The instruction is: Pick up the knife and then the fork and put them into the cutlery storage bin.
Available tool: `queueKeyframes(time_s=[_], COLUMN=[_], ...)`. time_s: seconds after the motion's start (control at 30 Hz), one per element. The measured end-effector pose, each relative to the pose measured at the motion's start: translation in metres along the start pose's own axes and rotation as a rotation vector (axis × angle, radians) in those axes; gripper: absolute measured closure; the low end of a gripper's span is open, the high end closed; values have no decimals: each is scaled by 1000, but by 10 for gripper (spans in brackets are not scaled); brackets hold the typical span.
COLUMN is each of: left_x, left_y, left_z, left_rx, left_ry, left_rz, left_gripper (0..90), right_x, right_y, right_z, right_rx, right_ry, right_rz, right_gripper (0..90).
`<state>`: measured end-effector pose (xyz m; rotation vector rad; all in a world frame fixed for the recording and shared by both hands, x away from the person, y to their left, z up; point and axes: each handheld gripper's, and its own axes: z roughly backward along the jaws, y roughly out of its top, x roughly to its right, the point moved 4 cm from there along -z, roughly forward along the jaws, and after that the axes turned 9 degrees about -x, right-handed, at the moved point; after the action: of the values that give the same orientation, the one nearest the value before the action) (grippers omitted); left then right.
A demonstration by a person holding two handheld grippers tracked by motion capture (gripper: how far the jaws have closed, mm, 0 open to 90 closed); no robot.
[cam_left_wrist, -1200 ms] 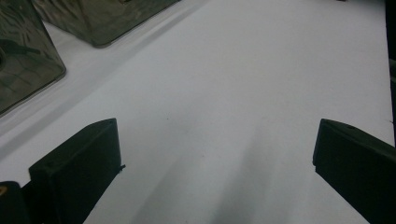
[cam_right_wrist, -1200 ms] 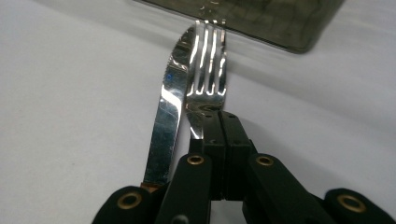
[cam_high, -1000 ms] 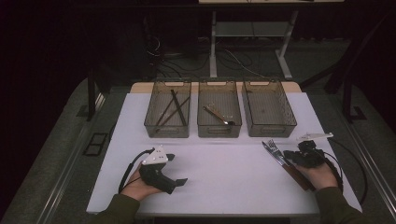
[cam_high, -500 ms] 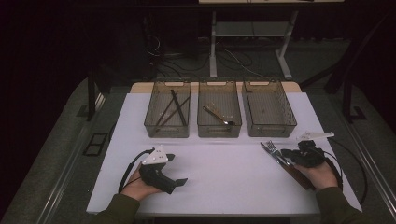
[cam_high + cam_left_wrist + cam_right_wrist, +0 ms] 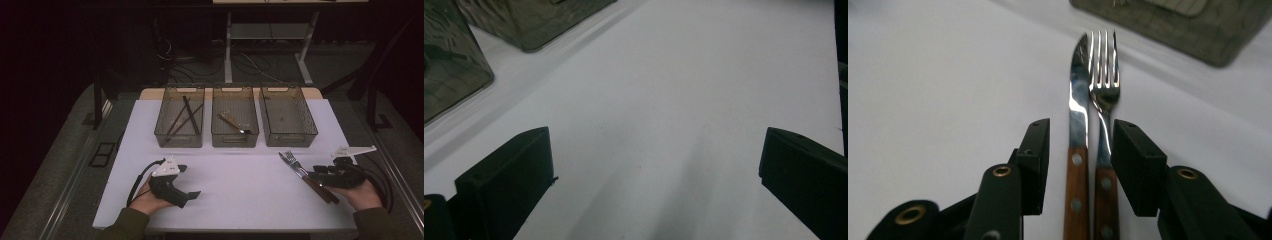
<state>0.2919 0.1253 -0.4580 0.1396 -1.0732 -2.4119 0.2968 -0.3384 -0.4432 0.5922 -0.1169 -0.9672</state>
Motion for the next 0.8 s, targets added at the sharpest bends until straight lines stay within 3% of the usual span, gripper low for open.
queueKeyframes(time_s=[0.27, 0.63, 0.8], left_x=[0, 0, 1], left_y=[0, 0, 0], left_z=[0, -1, -1], left_rx=[-5, -8, -8], left_ry=[1, 1, 1], left_rz=[-3, -2, -2], left_gripper=[1, 1, 1], right_x=[9, 11, 10], right_y=[-18, -12, -10], right_z=[5, -6, -13], right_rx=[-13, -23, -54], right_ry=[-37, -39, -44], right_rz=[1, 21, 24], right_gripper=[630, 700, 711])
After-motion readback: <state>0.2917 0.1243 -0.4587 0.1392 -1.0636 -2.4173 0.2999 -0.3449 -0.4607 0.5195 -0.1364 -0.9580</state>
